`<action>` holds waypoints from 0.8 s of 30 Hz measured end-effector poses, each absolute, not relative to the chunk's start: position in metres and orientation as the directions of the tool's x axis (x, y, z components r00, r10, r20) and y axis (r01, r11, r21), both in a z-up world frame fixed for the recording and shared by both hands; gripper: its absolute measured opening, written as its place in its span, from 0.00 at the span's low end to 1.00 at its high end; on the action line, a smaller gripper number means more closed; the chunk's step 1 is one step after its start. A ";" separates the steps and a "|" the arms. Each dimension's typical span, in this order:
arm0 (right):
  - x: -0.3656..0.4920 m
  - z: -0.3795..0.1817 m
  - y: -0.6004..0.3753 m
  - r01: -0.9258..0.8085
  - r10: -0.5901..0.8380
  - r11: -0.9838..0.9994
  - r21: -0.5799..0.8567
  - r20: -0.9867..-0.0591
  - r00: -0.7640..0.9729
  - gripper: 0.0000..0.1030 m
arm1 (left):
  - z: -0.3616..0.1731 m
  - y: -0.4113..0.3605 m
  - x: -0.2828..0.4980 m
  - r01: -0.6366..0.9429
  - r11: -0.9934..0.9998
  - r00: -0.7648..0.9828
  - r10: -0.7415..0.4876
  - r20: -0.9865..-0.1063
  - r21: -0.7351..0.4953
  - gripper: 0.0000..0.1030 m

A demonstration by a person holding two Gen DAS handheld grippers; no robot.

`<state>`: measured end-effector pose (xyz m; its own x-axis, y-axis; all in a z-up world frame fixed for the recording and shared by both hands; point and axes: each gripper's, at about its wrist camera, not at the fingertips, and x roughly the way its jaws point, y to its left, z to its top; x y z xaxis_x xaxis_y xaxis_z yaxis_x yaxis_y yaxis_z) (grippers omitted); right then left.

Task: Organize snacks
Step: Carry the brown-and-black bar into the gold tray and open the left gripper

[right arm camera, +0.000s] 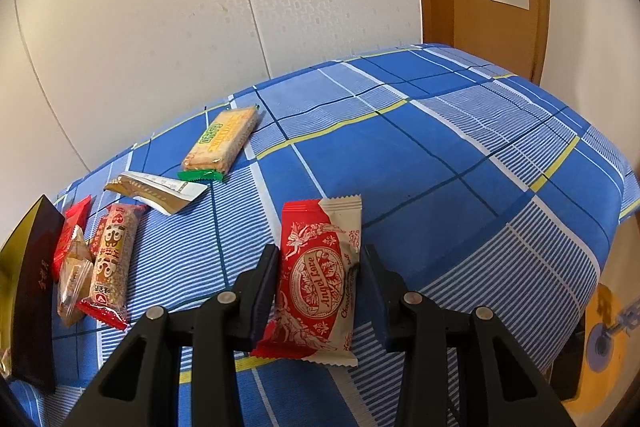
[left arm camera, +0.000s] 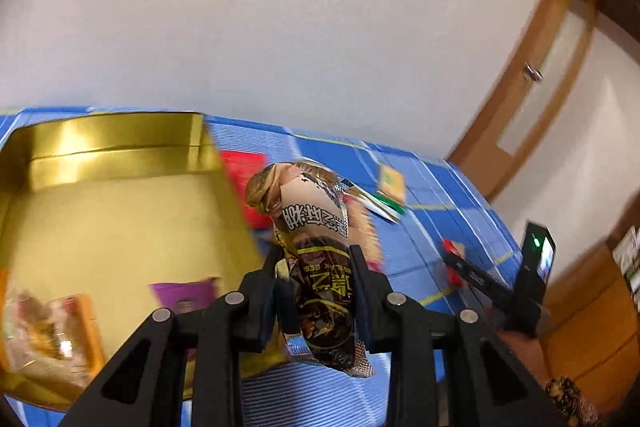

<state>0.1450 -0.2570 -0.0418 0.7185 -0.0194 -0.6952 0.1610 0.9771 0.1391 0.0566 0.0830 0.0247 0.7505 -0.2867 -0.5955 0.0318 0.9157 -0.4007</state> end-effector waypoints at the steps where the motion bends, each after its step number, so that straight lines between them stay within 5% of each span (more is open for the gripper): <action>1: 0.145 -0.042 -0.257 0.161 -0.021 0.977 0.137 -0.695 0.718 0.40 | 0.024 0.091 0.055 0.011 0.913 0.754 -0.275 -0.596 -0.407 0.31; 14: 0.145 -0.041 -0.257 0.156 -0.023 0.979 0.131 -0.692 0.722 0.40 | -0.023 0.172 0.048 -0.233 0.855 0.685 -0.194 -0.703 -0.463 0.31; 24: 0.144 -0.040 -0.256 0.156 -0.024 0.979 0.130 -0.690 0.723 0.40 | -0.038 0.183 0.042 -0.292 0.917 0.632 -0.029 -0.775 -0.273 0.31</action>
<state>0.1437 -0.2558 -0.0404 0.7234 -0.0235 -0.6900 0.1563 0.9791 0.1305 0.0421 0.1830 -0.0384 0.6317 -0.0291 -0.7746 -0.2919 0.9168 -0.2725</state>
